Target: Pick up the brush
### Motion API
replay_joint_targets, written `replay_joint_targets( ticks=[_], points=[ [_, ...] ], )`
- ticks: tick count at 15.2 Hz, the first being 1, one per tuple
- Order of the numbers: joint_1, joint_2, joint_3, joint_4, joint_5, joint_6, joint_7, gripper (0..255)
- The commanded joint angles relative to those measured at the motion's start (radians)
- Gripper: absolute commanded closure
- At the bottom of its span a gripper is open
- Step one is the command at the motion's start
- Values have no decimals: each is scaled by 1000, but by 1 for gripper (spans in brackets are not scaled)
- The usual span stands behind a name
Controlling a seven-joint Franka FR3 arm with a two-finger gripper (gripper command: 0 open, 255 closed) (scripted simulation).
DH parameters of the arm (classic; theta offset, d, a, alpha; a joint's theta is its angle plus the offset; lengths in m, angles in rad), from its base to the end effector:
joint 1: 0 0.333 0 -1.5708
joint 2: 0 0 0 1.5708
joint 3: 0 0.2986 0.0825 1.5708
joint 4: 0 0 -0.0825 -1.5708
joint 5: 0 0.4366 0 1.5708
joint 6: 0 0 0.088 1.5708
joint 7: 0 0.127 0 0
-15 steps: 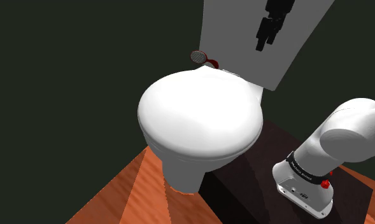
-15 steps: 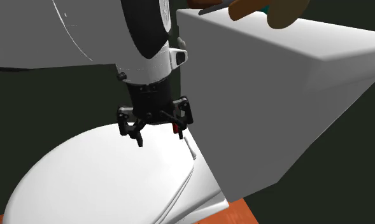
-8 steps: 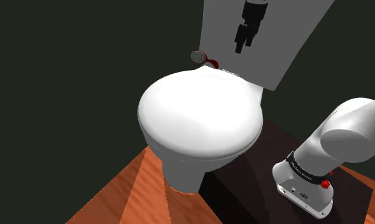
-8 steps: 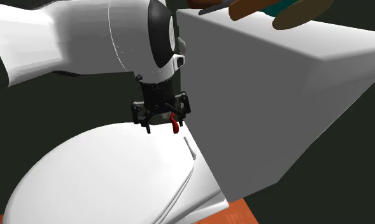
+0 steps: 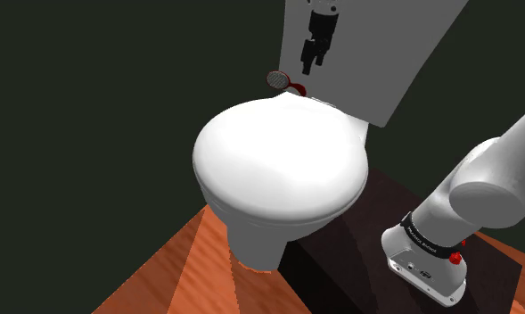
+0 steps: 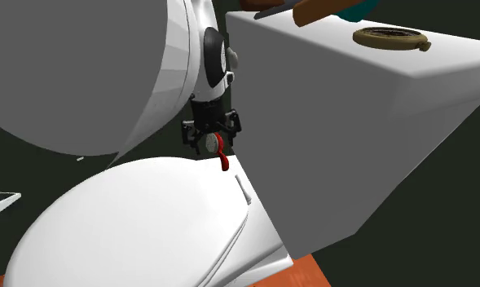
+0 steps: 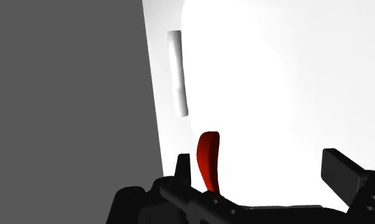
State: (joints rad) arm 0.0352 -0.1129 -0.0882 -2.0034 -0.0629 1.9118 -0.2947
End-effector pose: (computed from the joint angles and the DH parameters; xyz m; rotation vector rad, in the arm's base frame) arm 0.5784 -0.0372 0.4549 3.0625 0.4044 0.0187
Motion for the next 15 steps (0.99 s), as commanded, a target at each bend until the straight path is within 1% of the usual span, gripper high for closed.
replay_joint_targets(
  ticks=[1, 6, 10, 15],
  points=[
    [2, 72, -1, 55, 7, 26, -17, 0],
    [3, 258, 2, 225, 27, 60, -59, 0],
    [0, 399, 9, 375, 40, 64, -87, 0],
    [-1, 413, 11, 327, 40, 126, -85, 0]
  ],
)
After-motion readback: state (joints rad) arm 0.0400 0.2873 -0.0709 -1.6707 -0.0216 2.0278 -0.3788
